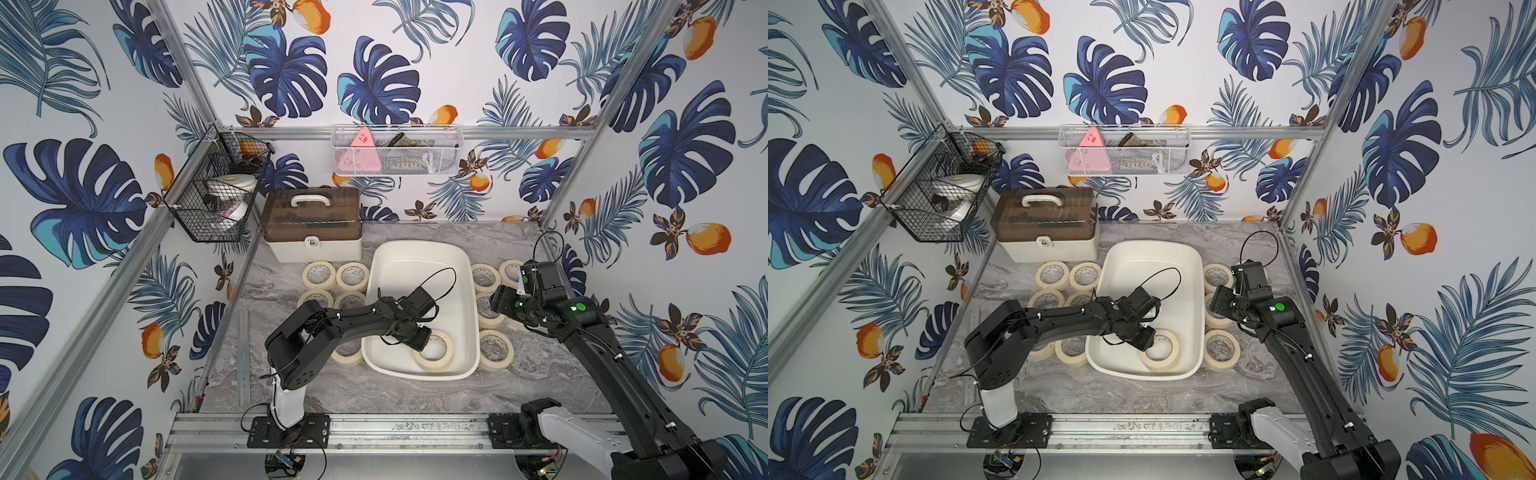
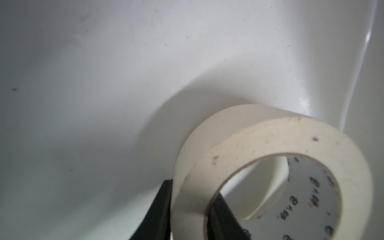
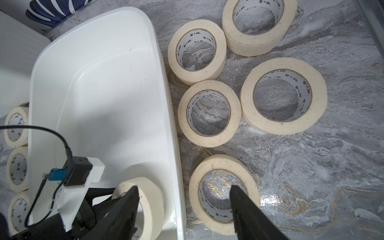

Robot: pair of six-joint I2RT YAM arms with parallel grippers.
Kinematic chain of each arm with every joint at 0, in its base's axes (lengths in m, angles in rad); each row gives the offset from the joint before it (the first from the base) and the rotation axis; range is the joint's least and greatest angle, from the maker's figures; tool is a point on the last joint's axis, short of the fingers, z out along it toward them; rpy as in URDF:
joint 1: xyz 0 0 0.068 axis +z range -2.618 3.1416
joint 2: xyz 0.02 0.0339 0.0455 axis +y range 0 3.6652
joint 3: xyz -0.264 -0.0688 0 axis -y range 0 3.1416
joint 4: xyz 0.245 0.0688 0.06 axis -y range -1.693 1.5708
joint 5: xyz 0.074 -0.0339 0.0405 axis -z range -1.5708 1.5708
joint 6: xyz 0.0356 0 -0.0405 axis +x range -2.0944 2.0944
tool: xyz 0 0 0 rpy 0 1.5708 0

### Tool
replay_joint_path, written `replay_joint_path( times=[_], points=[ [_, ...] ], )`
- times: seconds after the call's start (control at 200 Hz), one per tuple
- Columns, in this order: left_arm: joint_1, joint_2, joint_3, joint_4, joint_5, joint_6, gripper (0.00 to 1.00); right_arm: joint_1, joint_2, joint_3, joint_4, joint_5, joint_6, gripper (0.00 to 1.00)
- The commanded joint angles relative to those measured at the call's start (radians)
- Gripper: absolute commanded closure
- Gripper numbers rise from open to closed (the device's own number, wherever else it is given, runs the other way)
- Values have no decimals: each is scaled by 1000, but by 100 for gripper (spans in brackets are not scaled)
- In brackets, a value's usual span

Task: Take out the art tape in the storage box
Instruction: Pick up the art tape from the storage box.

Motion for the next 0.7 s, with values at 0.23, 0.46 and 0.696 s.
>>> replay_joint_path(
  times=[0.23,0.46,0.696],
  points=[
    [3,-110,98,-133,-163,-78,94,0,-29,-4,21,-78,-32,29],
    [3,-124,211,-223,-196,-158,95,1,-24,-15,61,-220,-77,31],
    [-14,-48,356,-284,-195,-213,98,1,-27,-29,81,-286,-100,33]
  ],
)
